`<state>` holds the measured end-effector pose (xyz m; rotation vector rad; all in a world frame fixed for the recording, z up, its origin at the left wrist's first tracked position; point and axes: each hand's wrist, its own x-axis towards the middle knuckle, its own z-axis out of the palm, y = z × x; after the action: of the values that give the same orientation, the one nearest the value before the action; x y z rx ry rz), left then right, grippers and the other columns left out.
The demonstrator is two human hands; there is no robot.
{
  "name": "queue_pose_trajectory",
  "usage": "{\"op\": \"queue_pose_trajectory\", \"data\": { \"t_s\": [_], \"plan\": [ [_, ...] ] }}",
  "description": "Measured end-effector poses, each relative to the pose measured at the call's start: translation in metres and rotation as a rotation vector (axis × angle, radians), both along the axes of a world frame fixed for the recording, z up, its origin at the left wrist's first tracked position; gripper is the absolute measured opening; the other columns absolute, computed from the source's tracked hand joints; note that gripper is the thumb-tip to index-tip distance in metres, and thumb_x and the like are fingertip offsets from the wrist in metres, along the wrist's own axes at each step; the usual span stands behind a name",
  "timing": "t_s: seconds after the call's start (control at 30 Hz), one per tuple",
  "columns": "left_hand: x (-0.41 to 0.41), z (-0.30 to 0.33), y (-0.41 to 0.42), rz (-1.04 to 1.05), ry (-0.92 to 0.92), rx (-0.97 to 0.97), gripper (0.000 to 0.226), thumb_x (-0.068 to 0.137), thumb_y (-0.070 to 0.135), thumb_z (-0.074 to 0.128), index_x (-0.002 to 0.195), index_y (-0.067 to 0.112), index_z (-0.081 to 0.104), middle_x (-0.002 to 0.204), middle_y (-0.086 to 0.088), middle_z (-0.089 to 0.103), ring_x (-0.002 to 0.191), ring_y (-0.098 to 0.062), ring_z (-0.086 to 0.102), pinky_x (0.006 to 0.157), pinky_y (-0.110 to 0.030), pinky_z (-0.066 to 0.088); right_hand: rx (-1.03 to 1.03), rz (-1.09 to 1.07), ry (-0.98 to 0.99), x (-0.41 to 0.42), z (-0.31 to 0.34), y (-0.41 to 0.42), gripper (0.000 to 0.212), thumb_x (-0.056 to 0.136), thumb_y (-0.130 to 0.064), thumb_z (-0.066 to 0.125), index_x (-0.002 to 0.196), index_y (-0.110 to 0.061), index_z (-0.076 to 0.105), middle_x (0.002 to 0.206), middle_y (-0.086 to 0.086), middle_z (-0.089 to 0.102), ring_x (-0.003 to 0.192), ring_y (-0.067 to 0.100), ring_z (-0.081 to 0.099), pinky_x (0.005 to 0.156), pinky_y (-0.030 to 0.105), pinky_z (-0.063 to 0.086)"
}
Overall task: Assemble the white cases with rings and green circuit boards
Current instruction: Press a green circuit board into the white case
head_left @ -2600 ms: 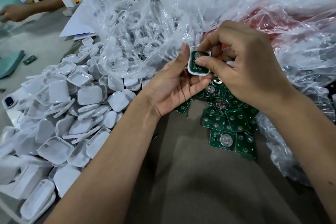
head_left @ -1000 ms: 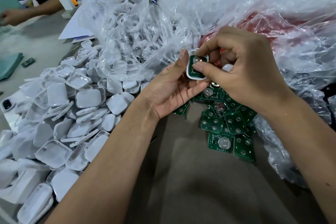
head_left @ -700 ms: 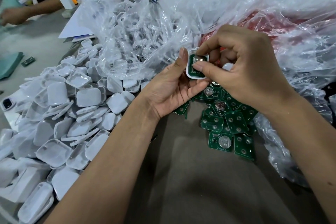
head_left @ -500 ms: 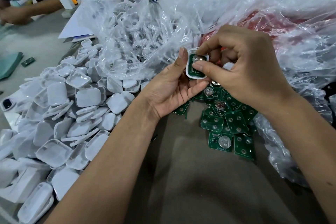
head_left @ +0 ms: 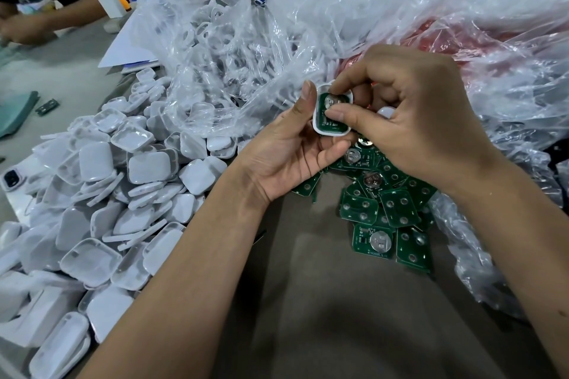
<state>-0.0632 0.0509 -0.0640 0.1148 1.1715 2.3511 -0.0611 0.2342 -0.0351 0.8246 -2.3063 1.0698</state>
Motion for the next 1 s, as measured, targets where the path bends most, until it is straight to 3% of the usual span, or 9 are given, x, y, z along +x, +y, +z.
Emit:
{"op": "queue_pose_trajectory", "data": {
  "t_s": [0.4, 0.67, 1.0],
  "plan": [
    [-0.0014, -0.0024, -0.0010, -0.009, 0.025, 0.031, 0.055, 0.072, 0.048, 0.068, 0.108, 0.005, 0.066, 0.092, -0.009, 0.075, 0.079, -0.017, 0.076, 0.064, -0.023, 0.062, 0.008, -0.006, 0.052, 0.0019, 0.0005, -0.0009, 0.017, 0.088, -0.022, 0.083, 0.097, -0.008, 0.077, 0.077, -0.001, 0.061, 0.066, -0.006, 0.049, 0.062, 0.015, 0.042],
    [-0.0015, -0.0023, 0.0005, 0.013, 0.014, 0.017, 0.042, 0.076, 0.047, 0.064, 0.089, 0.012, 0.081, 0.088, -0.006, 0.077, 0.075, -0.014, 0.076, 0.063, -0.021, 0.061, -0.029, -0.015, 0.038, 0.0029, 0.0003, -0.0007, 0.017, 0.087, -0.023, 0.085, 0.095, -0.009, 0.078, 0.073, -0.001, 0.063, 0.061, -0.007, 0.049, 0.059, 0.018, 0.045],
    [-0.0017, -0.0027, -0.0006, -0.009, 0.021, 0.058, 0.042, 0.080, 0.045, 0.062, 0.094, 0.009, 0.081, 0.091, -0.008, 0.078, 0.077, -0.015, 0.077, 0.065, -0.023, 0.062, -0.064, -0.001, 0.019, 0.0048, 0.0010, -0.0005, 0.017, 0.086, -0.023, 0.086, 0.090, -0.009, 0.077, 0.071, -0.009, 0.062, 0.057, 0.003, 0.054, 0.054, 0.020, 0.047]
  ]
}}
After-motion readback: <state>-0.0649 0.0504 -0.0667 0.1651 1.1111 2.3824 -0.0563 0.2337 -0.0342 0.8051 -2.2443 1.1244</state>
